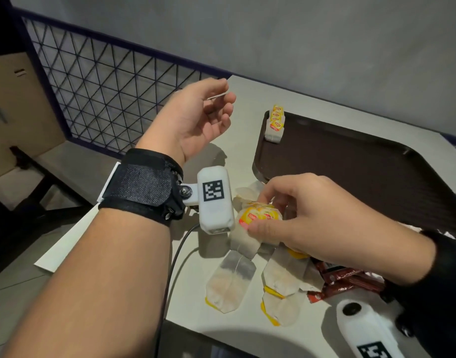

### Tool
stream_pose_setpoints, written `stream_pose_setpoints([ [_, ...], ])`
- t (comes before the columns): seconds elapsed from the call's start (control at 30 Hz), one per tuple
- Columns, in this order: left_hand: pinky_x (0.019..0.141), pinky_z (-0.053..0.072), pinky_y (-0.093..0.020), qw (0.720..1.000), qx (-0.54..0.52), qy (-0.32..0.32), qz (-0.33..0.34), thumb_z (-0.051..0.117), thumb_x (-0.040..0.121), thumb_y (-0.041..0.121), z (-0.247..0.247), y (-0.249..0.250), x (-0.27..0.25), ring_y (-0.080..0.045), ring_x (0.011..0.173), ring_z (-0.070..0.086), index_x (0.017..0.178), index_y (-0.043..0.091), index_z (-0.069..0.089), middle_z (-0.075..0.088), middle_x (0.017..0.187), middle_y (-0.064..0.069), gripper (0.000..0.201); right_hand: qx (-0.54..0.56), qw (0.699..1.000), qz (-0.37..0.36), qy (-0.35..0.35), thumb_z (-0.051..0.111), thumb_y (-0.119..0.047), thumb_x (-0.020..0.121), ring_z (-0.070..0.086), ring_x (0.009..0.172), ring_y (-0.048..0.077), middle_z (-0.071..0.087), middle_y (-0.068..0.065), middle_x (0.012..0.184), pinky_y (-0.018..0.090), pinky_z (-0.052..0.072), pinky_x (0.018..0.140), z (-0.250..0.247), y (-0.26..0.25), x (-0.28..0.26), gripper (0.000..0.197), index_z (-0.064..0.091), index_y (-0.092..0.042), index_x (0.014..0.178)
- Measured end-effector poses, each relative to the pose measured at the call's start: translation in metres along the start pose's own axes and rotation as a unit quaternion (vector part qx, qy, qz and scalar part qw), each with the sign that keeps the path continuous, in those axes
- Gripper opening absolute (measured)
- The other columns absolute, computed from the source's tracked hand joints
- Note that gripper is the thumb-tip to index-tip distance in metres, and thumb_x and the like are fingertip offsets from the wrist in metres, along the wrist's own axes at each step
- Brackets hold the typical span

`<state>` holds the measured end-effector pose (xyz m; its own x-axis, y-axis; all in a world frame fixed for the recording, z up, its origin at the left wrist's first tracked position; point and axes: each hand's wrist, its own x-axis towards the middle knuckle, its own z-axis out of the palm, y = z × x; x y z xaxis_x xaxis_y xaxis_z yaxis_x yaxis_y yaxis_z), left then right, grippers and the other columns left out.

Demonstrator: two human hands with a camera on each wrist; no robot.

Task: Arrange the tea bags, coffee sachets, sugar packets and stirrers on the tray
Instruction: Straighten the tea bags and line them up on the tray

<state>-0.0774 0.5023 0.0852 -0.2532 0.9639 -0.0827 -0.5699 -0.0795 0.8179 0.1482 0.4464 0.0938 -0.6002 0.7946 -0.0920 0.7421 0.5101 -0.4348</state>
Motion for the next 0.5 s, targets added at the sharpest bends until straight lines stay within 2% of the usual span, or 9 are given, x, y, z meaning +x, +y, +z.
stream_pose_setpoints([
  [0.07, 0.055, 0.052, -0.018, 1.000, -0.002, -0.002, 0.001, 0.063, 0.099, 0.016, 0.000, 0.001, -0.001, -0.009, 0.057, 0.060, 0.092, 0.012, 0.062, 0.067, 0.074, -0.004, 0.009, -0.017, 1.000, -0.011, 0.006, 0.079, -0.047, 0.083, 0.061, 0.063, -0.002, 0.066, -0.013, 0.068, 0.020, 0.048, 0.054, 0.001, 0.002, 0.002, 0.017, 0.071, -0.032, 0.086],
  [0.13, 0.055, 0.052, -0.018, 1.000, 0.000, -0.005, 0.007, 0.064, 0.099, 0.017, 0.001, 0.002, -0.002, -0.009, 0.058, 0.060, 0.092, 0.012, 0.062, 0.068, 0.075, -0.003, 0.008, 0.013, 1.000, -0.015, 0.013, 0.079, -0.040, 0.085, 0.058, 0.056, -0.001, 0.064, -0.015, 0.063, 0.017, 0.044, 0.051, 0.000, 0.005, 0.003, 0.013, 0.073, -0.030, 0.082],
  [0.2, 0.056, 0.052, -0.019, 1.000, 0.006, -0.013, 0.022, 0.065, 0.099, 0.018, 0.002, 0.006, -0.005, -0.010, 0.061, 0.061, 0.093, 0.013, 0.062, 0.069, 0.077, -0.003, 0.008, 0.087, 0.996, -0.016, 0.008, 0.080, -0.036, 0.086, 0.056, 0.052, 0.001, 0.067, -0.011, 0.064, 0.025, 0.047, 0.052, -0.004, 0.007, 0.004, 0.011, 0.075, -0.027, 0.083],
  [0.23, 0.057, 0.052, -0.020, 0.999, 0.014, -0.021, 0.033, 0.065, 0.099, 0.020, 0.003, 0.008, -0.008, -0.011, 0.063, 0.062, 0.094, 0.014, 0.063, 0.070, 0.079, -0.003, 0.007, 0.121, 0.992, -0.016, 0.008, 0.080, -0.036, 0.085, 0.058, 0.056, 0.003, 0.070, -0.007, 0.068, 0.031, 0.051, 0.055, -0.007, 0.008, 0.004, 0.010, 0.077, -0.026, 0.084],
  [0.27, 0.059, 0.052, -0.020, 0.998, 0.027, -0.031, 0.044, 0.065, 0.099, 0.022, 0.005, 0.010, -0.010, -0.011, 0.065, 0.064, 0.096, 0.015, 0.064, 0.071, 0.082, -0.002, 0.008, 0.156, 0.988, -0.015, 0.009, 0.081, -0.034, 0.084, 0.063, 0.062, 0.012, 0.074, -0.002, 0.074, 0.038, 0.054, 0.062, -0.012, 0.009, 0.003, 0.011, 0.078, -0.024, 0.085],
  [0.33, 0.067, 0.053, -0.023, 0.994, 0.063, -0.059, 0.061, 0.064, 0.099, 0.029, 0.012, 0.012, -0.016, -0.012, 0.075, 0.067, 0.101, 0.018, 0.064, 0.073, 0.090, 0.000, 0.011, 0.241, 0.970, -0.019, 0.007, 0.080, -0.028, 0.082, 0.071, 0.077, 0.029, 0.077, 0.008, 0.084, 0.045, 0.058, 0.074, -0.023, 0.013, -0.001, 0.013, 0.079, -0.016, 0.087],
  [0.37, 0.073, 0.054, -0.026, 0.991, 0.085, -0.079, 0.066, 0.064, 0.099, 0.033, 0.016, 0.012, -0.020, -0.013, 0.081, 0.069, 0.104, 0.020, 0.064, 0.074, 0.095, 0.001, 0.014, 0.284, 0.959, -0.025, 0.003, 0.080, -0.023, 0.082, 0.071, 0.079, 0.031, 0.078, 0.012, 0.088, 0.042, 0.057, 0.075, -0.029, 0.016, -0.003, 0.015, 0.078, -0.010, 0.089],
  [0.43, 0.087, 0.055, -0.034, 0.979, 0.141, -0.132, 0.067, 0.062, 0.098, 0.042, 0.028, 0.011, -0.026, -0.017, 0.097, 0.071, 0.110, 0.021, 0.064, 0.075, 0.106, -0.001, 0.024, 0.345, 0.938, -0.034, -0.002, 0.078, -0.018, 0.079, 0.063, 0.075, 0.026, 0.076, 0.013, 0.093, 0.031, 0.049, 0.069, -0.044, 0.023, -0.005, 0.021, 0.075, -0.002, 0.093],
  [0.5, 0.095, 0.055, -0.040, 0.958, 0.207, -0.189, 0.050, 0.059, 0.093, 0.053, 0.048, 0.009, -0.034, -0.021, 0.108, 0.070, 0.115, 0.021, 0.065, 0.075, 0.117, -0.005, 0.040, 0.394, 0.918, -0.042, -0.007, 0.081, -0.014, 0.078, 0.053, 0.080, 0.027, 0.071, 0.016, 0.093, 0.038, 0.037, 0.073, -0.058, 0.029, -0.006, 0.021, 0.074, -0.001, 0.093],
])
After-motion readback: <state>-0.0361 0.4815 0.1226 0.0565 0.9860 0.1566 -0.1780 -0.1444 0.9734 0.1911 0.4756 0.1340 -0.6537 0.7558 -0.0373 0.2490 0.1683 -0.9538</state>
